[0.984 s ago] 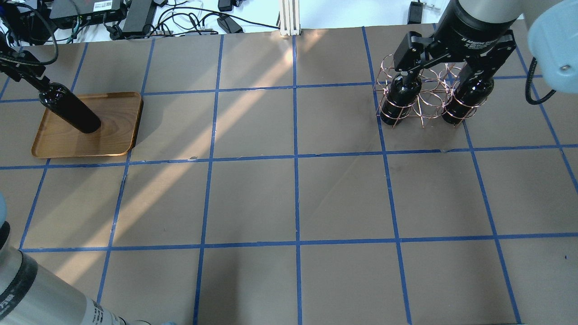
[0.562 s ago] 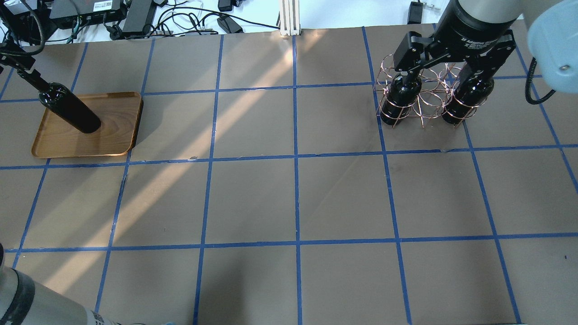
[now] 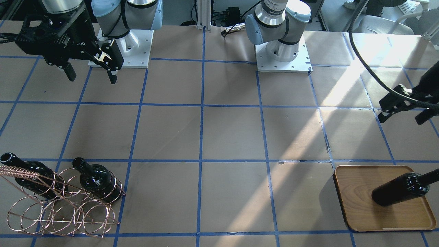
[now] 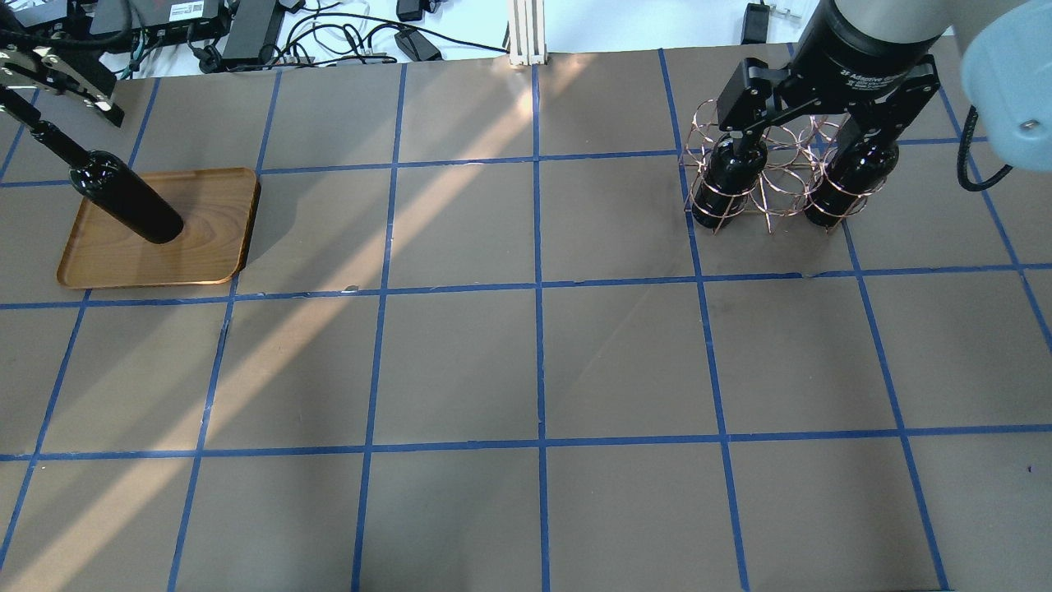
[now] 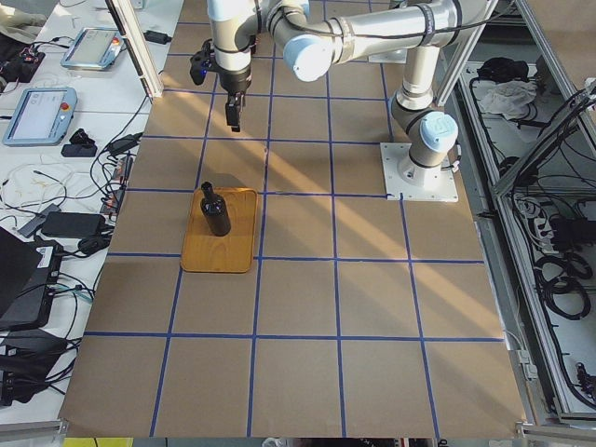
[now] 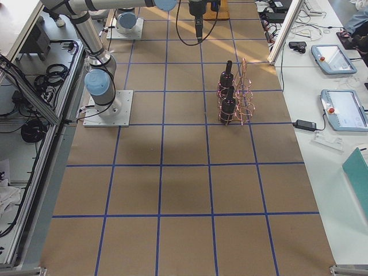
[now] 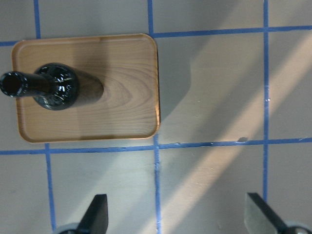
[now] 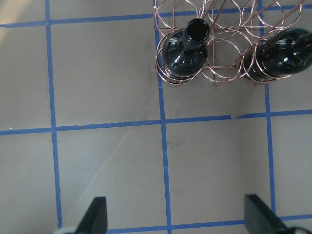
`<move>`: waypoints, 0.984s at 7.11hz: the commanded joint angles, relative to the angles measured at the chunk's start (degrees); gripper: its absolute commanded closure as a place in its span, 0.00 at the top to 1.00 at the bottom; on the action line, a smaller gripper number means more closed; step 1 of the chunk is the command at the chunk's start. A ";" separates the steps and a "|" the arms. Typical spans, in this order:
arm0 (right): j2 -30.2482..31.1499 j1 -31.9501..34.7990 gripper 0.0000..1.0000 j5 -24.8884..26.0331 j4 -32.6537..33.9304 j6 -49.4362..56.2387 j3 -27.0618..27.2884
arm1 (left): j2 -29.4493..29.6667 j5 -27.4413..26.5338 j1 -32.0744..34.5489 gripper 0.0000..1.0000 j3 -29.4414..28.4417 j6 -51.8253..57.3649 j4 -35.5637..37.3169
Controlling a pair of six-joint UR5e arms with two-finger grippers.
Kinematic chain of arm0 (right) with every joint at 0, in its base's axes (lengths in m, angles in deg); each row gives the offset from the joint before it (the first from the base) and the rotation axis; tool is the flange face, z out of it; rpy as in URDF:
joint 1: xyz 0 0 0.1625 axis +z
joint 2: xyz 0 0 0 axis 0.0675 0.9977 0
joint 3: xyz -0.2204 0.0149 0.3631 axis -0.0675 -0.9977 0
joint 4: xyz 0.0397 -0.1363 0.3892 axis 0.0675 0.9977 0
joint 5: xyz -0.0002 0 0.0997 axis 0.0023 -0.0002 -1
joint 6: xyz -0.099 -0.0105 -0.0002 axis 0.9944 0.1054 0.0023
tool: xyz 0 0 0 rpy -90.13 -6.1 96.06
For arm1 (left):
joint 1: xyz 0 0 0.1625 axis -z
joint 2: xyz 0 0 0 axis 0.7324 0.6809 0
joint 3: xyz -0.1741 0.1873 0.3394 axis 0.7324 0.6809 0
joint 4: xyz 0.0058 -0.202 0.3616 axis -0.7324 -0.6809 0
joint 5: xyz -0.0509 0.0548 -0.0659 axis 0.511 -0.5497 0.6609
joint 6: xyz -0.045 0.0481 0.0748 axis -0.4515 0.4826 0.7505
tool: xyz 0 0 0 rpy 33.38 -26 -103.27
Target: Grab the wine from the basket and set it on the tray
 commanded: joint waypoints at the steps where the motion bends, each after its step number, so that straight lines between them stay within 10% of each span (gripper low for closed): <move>1: 0.00 0.00 1.00 -0.05 0.00 -0.01 0.00 | -4.31 0.11 7.81 1.00 3.31 -14.58 -0.37; 7: -0.09 0.00 1.00 -0.23 0.00 -0.01 0.09 | -7.39 0.12 19.45 1.00 6.30 -19.58 -0.11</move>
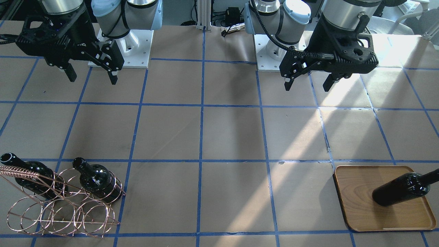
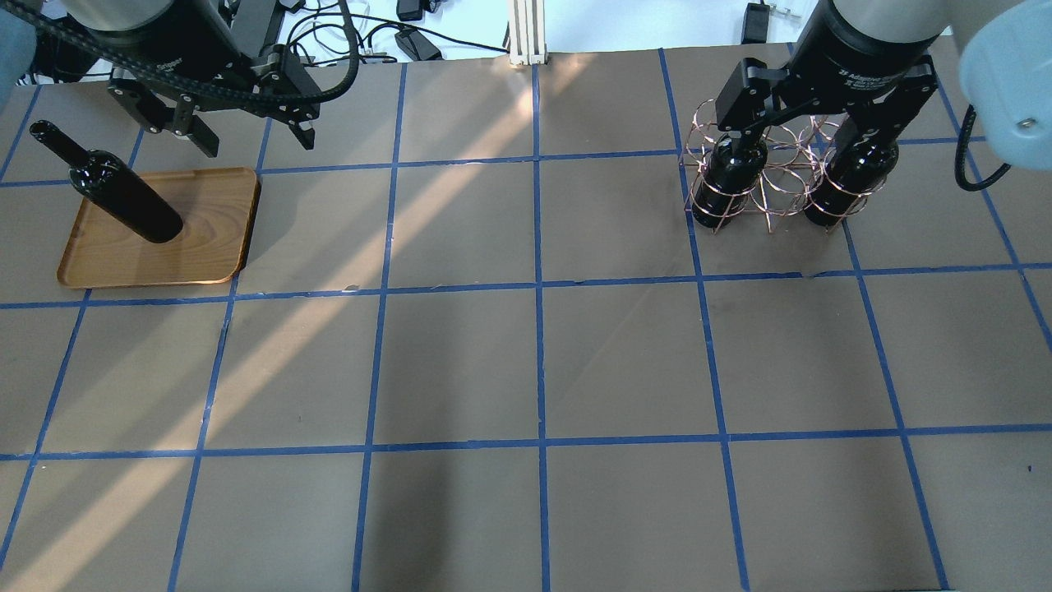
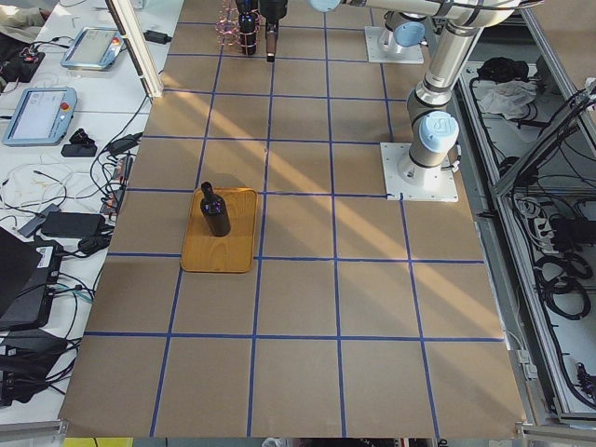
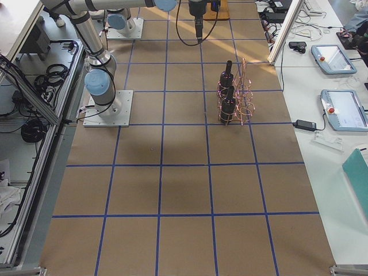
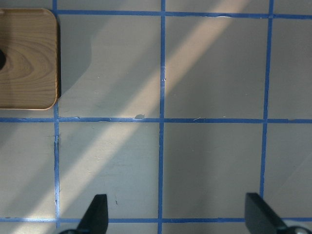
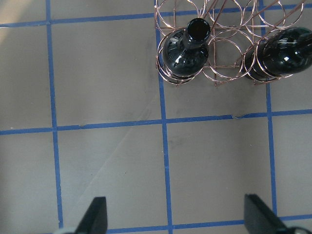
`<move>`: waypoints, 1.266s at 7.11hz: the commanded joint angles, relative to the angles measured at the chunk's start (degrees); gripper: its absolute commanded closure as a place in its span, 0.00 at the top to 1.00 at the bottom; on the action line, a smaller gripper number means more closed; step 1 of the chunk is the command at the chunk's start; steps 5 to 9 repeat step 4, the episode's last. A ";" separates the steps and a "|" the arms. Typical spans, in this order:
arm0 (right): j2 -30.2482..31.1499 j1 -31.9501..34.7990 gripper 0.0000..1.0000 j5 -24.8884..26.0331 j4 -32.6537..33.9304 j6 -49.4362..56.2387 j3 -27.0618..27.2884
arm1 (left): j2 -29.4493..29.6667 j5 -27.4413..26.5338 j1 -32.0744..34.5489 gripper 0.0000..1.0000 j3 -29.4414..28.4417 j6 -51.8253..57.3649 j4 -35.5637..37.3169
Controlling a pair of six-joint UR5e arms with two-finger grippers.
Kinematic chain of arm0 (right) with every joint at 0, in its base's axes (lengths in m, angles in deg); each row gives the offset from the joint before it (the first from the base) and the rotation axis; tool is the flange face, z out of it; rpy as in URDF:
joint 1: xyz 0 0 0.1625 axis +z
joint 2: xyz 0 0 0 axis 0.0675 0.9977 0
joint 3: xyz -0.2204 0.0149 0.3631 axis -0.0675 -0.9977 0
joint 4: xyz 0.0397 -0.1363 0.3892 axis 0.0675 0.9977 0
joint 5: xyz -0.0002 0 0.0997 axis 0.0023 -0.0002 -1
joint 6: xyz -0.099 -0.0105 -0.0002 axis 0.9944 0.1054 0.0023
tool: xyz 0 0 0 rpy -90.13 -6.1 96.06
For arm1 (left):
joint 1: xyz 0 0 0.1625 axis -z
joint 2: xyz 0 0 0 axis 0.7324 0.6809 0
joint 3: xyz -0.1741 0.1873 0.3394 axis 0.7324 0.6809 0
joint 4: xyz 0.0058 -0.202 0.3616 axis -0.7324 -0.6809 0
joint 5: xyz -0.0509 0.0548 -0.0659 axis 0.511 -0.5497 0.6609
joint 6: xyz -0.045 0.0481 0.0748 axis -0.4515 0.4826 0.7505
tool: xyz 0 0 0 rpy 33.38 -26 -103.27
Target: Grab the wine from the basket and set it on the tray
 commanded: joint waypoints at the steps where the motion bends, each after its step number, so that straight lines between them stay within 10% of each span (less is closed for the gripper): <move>1: -0.01 0.00 1.00 -0.01 0.08 0.00 0.03 | -0.42 -0.16 0.40 1.00 1.06 0.45 0.14; 9: 0.08 0.00 1.00 -0.19 0.09 -0.09 0.12 | -0.69 -0.34 0.40 1.00 1.06 0.45 0.05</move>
